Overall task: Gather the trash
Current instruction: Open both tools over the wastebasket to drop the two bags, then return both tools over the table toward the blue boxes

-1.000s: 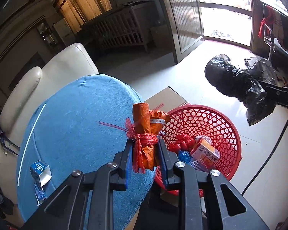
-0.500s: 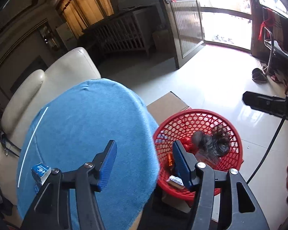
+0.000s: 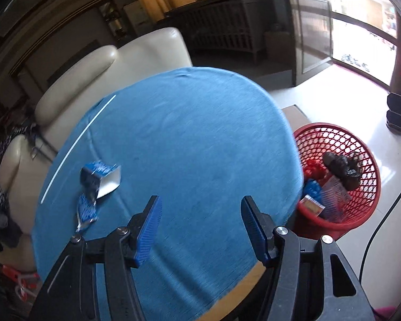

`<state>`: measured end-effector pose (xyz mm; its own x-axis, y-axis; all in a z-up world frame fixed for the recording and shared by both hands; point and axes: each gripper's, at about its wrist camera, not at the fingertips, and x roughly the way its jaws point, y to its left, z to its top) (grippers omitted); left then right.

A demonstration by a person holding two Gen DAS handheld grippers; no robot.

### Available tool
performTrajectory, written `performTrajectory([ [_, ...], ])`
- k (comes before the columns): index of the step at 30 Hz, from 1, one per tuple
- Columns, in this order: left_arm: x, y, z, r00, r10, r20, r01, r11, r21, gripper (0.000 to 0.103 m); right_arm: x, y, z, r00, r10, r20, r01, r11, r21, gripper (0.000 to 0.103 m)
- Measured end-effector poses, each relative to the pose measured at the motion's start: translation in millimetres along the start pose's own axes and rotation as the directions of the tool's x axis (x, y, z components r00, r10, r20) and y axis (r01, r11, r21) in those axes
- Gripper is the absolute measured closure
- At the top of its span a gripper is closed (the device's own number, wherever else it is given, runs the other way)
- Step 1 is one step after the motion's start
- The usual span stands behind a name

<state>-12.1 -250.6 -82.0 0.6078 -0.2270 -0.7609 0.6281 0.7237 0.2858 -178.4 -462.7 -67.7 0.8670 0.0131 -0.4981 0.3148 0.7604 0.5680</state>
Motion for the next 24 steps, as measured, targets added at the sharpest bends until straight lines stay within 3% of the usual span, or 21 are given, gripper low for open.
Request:
performTrajectory([
  [6, 0, 53, -26, 0.998, 0.051, -0.021, -0.053, 0.992, -0.113, 0.040, 22, 44, -4, 0.998, 0.041, -0.048, -0.045, 0.995, -0.086, 0.036],
  [11, 1, 105, -54, 0.992, 0.111, -0.053, -0.120, 0.969, -0.216, 0.040, 47, 91, -4, 0.992, 0.082, -0.093, -0.097, 0.980, -0.174, 0.036],
  [18, 9, 186, -93, 0.979, 0.162, -0.127, -0.199, 0.900, -0.388, 0.040, 95, 150, -14, 0.972, 0.122, -0.200, -0.174, 0.948, -0.266, 0.036],
  [24, 24, 225, -109, 0.974, 0.165, -0.156, -0.219, 0.860, -0.461, 0.040, 144, 193, -32, 0.945, 0.126, -0.301, -0.228, 0.915, -0.333, 0.036],
])
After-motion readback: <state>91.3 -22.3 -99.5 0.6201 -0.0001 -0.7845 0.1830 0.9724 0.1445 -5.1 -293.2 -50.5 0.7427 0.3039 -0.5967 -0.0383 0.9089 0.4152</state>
